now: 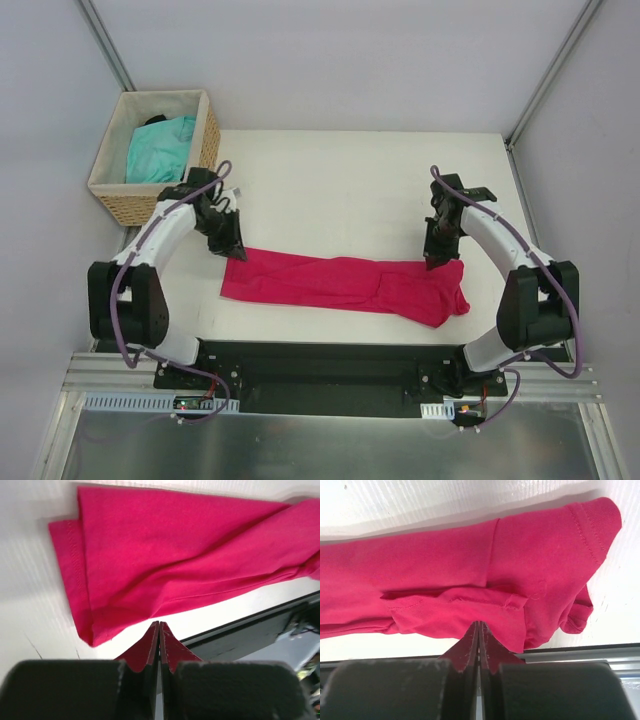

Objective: Fold and stack the t-shirts

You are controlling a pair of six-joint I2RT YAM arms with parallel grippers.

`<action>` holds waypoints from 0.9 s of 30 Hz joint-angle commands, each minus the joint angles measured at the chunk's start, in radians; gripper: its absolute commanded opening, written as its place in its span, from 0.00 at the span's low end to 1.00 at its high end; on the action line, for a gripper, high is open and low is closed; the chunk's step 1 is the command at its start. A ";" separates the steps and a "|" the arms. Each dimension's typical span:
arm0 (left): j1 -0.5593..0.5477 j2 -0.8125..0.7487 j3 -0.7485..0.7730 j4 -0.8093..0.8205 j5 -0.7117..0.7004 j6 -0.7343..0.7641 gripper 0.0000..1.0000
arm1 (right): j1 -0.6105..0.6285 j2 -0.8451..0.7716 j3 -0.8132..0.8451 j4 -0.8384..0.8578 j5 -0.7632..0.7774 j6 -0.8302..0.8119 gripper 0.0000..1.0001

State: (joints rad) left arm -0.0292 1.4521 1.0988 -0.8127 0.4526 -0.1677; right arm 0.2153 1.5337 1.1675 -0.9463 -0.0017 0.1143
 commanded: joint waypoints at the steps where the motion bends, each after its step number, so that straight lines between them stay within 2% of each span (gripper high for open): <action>1: -0.153 0.131 0.045 -0.020 -0.095 0.059 0.00 | 0.013 0.037 0.033 -0.025 -0.004 -0.016 0.01; 3: -0.223 0.193 0.055 -0.022 -0.166 0.057 0.00 | 0.016 0.080 0.075 -0.058 0.026 -0.025 0.01; 7: -0.275 0.229 0.036 -0.002 -0.273 0.033 0.00 | 0.022 0.132 0.112 -0.108 0.065 -0.025 0.01; 10: -0.275 0.200 -0.014 0.049 -0.351 -0.009 0.00 | 0.024 0.114 0.084 -0.065 0.046 -0.019 0.01; 12: -0.275 0.171 -0.054 0.082 -0.377 -0.015 0.00 | 0.030 0.076 0.022 0.042 0.025 -0.013 0.01; 16: -0.275 0.149 -0.082 0.125 -0.417 -0.026 0.00 | 0.036 0.045 0.014 0.055 0.068 0.010 0.01; 27: -0.276 0.123 -0.079 0.142 -0.433 -0.036 0.00 | 0.068 0.096 0.025 -0.111 0.132 0.016 0.01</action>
State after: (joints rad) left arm -0.3061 1.6279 1.0100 -0.6792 0.0425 -0.1799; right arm 0.2600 1.6310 1.1790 -0.9794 0.0910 0.1123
